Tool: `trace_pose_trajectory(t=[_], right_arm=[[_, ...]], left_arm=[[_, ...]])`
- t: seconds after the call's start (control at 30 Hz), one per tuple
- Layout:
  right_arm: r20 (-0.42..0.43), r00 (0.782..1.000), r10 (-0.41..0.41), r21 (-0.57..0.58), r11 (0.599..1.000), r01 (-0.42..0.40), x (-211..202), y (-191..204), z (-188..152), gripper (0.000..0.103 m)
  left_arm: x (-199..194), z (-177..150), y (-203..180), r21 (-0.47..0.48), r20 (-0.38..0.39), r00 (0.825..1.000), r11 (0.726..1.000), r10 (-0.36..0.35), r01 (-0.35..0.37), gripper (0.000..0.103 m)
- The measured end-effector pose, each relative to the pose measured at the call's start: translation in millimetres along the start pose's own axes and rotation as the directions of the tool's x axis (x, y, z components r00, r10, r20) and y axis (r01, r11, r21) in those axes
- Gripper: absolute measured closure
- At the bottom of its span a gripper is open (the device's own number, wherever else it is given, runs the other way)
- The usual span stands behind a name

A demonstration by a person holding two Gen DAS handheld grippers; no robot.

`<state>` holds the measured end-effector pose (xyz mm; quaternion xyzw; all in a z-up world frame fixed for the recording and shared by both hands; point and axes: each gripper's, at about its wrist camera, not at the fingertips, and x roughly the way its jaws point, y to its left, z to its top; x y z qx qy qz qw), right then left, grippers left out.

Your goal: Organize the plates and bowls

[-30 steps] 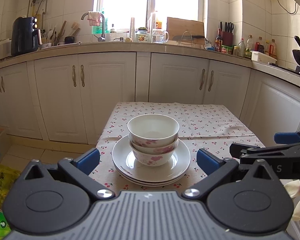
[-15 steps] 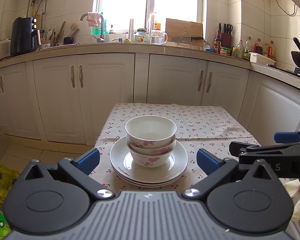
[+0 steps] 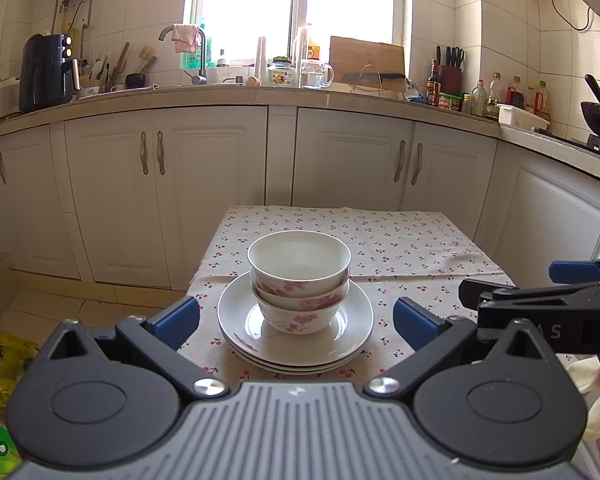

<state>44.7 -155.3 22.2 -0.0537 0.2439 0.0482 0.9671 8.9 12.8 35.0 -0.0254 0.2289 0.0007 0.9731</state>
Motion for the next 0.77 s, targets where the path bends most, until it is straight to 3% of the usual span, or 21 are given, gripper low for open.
trace_pose_trajectory(t=[0.77], right_arm=[[0.0,1.0,-0.016,0.008,1.0,0.016,0.9,1.3,1.5,0.0]], left_arm=[[1.2,1.6,-2.9,0.002,0.001,1.0,1.0,0.008,-0.008,0.001]])
